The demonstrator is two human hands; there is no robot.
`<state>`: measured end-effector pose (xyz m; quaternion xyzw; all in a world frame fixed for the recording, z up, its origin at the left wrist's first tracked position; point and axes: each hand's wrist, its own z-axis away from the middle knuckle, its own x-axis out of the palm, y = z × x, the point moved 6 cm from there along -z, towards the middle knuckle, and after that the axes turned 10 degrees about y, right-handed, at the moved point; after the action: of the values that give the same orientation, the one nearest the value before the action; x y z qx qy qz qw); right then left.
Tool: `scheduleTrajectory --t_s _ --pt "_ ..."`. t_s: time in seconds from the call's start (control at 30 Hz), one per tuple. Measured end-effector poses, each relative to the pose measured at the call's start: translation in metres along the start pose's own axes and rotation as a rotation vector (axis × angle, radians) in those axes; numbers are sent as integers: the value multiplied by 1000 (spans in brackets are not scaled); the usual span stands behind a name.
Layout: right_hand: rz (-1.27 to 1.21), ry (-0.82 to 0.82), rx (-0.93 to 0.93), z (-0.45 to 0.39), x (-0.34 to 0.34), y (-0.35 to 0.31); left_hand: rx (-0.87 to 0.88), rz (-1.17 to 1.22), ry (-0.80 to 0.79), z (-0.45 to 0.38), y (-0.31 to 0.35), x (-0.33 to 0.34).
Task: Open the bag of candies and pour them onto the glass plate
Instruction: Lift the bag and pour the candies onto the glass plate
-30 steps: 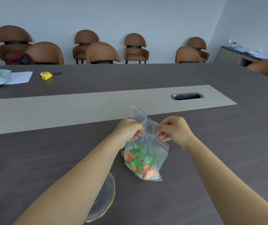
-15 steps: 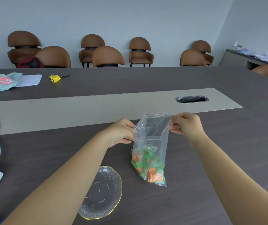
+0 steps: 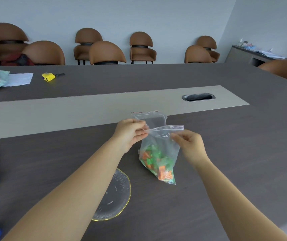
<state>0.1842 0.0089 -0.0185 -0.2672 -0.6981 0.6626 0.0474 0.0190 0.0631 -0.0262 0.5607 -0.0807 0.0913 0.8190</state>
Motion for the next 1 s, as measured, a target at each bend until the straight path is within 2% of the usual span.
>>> scheduleTrajectory --t_s 0.13,0.3,0.47,0.57,0.67,0.8,0.9,1.0 --pt "-55 63 -96 2 0 -20 26 -16 6 3 -2 -20" --pt "-247 67 -77 -3 3 -52 56 -166 63 0 -17 -46" --pt "-611 -38 63 4 11 -81 -31 -270 -165 12 -36 -38" --pt "-678 -12 135 8 13 -77 -26 -348 -256 30 -39 -40" --pt "-626 41 193 9 19 -59 -104 -255 -223 38 -47 -54" --pt "-314 17 175 14 30 -36 -146 -207 -110 56 -56 -76" --pt "-188 -152 287 30 45 -17 -210 -129 -62 75 -63 -90" --pt "2 -461 357 58 60 5 -238 -3 -33 90 -70 -103"
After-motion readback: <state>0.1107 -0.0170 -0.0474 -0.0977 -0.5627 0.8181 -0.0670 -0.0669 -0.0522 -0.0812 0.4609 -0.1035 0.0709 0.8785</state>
